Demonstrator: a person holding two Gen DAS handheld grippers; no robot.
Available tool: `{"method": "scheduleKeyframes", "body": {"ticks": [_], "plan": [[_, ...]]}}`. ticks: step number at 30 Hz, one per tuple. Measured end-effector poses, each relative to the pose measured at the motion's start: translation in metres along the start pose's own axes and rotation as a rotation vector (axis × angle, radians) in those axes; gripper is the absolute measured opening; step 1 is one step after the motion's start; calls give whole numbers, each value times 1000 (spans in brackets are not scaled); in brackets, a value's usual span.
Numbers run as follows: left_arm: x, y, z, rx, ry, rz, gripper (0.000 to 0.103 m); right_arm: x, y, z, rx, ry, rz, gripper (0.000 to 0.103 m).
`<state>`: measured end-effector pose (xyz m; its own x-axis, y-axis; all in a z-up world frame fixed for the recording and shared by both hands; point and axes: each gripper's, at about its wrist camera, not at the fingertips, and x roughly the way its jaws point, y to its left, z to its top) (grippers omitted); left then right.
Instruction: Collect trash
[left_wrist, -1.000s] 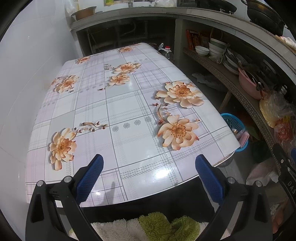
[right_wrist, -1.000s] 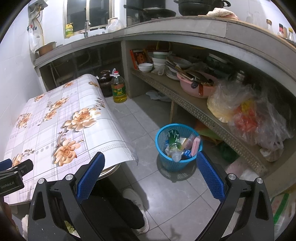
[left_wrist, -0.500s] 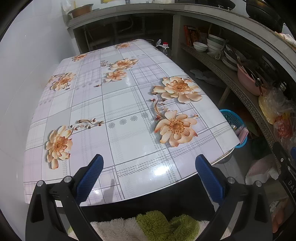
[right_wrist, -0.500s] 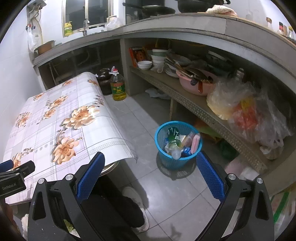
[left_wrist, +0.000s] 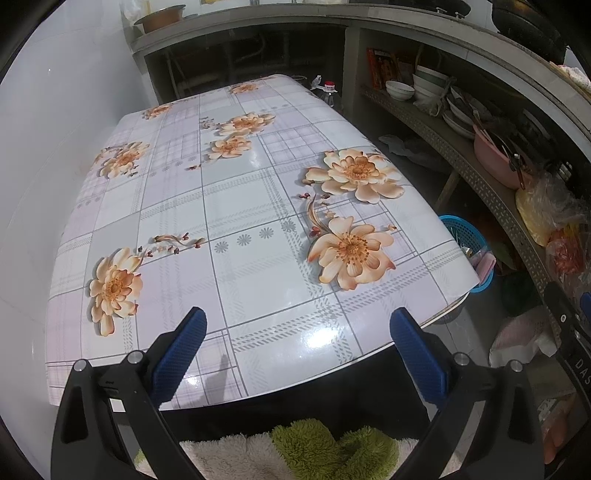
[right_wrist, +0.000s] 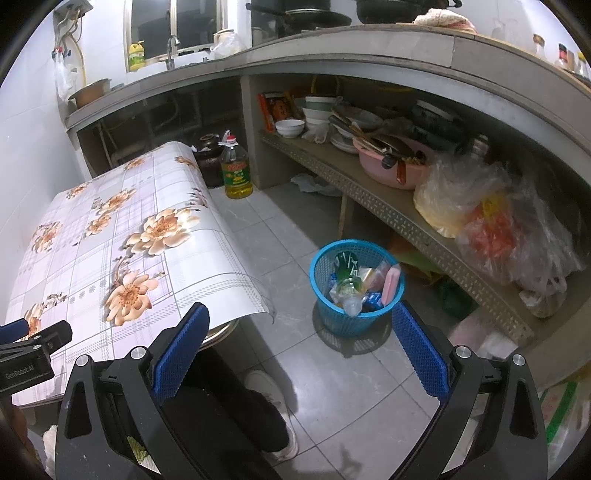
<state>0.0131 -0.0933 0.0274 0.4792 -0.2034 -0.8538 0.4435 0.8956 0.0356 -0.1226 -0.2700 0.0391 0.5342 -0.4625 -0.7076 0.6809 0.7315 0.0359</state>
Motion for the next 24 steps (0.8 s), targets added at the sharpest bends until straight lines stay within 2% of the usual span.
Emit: {"method": "scheduleKeyframes", "body": {"ticks": [24], "plan": [[3, 1, -3, 3, 6, -3, 97, 0, 0, 0, 0, 1, 2, 95]]}}
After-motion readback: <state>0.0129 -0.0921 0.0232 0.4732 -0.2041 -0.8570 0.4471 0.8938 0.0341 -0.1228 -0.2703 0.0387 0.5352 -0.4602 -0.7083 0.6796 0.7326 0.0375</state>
